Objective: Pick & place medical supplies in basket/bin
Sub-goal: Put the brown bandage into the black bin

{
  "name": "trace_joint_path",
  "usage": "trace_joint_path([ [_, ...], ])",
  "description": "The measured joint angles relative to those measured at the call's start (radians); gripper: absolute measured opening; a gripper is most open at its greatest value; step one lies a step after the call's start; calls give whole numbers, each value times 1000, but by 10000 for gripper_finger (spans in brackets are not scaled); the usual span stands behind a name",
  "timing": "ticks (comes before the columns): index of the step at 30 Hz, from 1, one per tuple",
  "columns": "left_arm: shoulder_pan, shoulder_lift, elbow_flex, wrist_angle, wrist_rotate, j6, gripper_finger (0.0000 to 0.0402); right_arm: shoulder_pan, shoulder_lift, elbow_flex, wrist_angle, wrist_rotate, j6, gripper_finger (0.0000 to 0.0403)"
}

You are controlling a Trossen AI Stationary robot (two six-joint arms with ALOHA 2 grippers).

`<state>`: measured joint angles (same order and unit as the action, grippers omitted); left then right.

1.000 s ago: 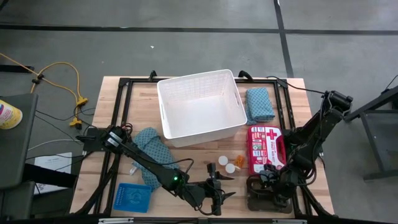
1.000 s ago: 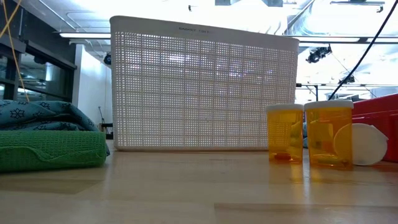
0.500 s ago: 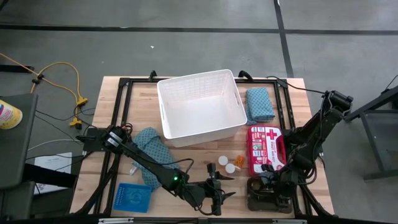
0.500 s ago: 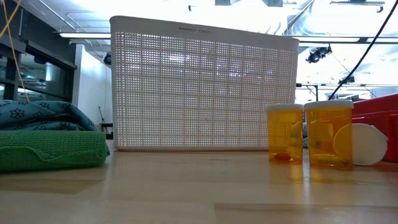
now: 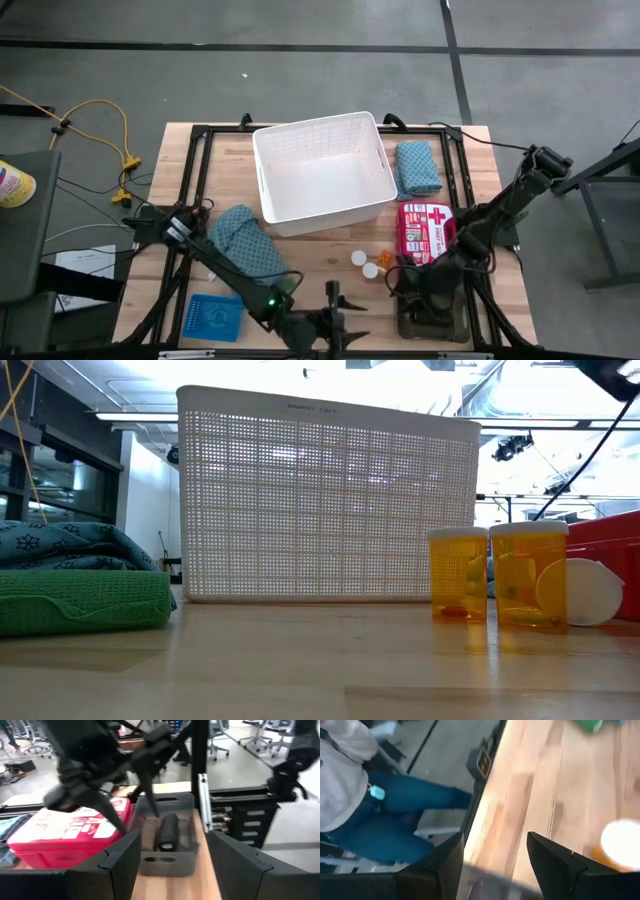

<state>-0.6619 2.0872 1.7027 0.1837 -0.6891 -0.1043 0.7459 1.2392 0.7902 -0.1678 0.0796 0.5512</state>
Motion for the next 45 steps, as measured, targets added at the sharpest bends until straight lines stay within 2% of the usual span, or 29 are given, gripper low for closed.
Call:
trace_joint_path([
  [6,-41,0,0,-33,-47,-31,226,-39,0,0,125,3,-128,206],
  [12,-66,0,0,-48,-110,-43,226,-62,0,0,142,77,-175,206],
  [32,-68,0,0,-57,-111,-89,226,-81,0,0,142,77,-213,206],
  [39,-68,0,0,-102,-98,-137,226,-81,0,0,142,21,-197,206],
  [45,-61,-9,0,-127,-91,-142,226,-80,1,0,142,18,-197,206],
])
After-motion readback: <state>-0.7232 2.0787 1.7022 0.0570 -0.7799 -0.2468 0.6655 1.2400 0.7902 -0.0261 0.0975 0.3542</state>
